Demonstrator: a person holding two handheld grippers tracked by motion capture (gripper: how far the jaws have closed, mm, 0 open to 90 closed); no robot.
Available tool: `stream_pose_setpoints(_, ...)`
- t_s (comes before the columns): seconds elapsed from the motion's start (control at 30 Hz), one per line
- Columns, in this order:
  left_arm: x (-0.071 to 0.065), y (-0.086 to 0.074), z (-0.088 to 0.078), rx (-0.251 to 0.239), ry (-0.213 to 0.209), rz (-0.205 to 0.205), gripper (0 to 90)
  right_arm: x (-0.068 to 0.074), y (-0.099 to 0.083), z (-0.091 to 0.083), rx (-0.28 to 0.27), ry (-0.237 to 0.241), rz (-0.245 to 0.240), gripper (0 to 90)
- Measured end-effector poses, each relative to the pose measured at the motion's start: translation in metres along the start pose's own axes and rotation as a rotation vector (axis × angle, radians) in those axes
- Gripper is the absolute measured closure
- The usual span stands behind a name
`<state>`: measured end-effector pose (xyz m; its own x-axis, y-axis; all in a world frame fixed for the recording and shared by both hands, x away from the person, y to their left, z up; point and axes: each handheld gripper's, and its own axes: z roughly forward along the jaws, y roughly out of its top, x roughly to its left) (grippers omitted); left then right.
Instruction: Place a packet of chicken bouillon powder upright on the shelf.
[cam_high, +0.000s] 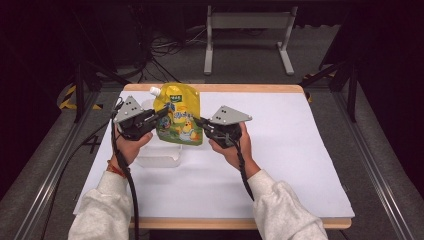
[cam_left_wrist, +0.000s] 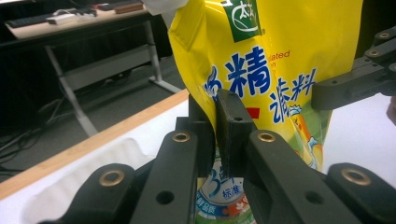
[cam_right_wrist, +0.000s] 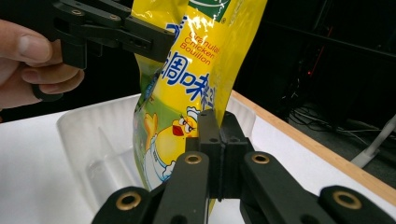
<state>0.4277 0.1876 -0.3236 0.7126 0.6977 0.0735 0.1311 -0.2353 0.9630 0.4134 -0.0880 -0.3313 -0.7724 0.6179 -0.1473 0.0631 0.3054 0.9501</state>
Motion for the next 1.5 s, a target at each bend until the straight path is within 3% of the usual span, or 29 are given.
stream_pose_setpoints(0.13,0.010,0.003,0.004,0.010,0.030,0.017,84.8,-0.006,0.006,0.012,0.001,-0.017,0.000,90.0)
stream_pose_setpoints(0.6,0.052,0.010,0.018,0.056,0.055,-0.006,83.9,-0.021,0.019,0.057,-0.001,-0.074,-0.007,90.0)
stream_pose_setpoints(0.8,0.062,0.016,0.024,0.070,0.079,0.004,83.0,-0.024,0.021,0.071,-0.015,-0.093,0.003,90.0)
stream_pose_setpoints(1.1,0.074,0.006,0.036,0.105,0.083,-0.024,82.8,-0.029,0.011,0.089,0.005,-0.113,-0.001,90.0)
stream_pose_setpoints(1.37,0.081,-0.004,0.043,0.126,0.112,-0.041,82.4,-0.031,0.004,0.103,0.020,-0.124,0.012,90.0)
stream_pose_setpoints(1.5,0.086,-0.010,0.042,0.107,0.105,-0.071,82.4,-0.028,0.001,0.110,0.035,-0.117,0.006,90.0)
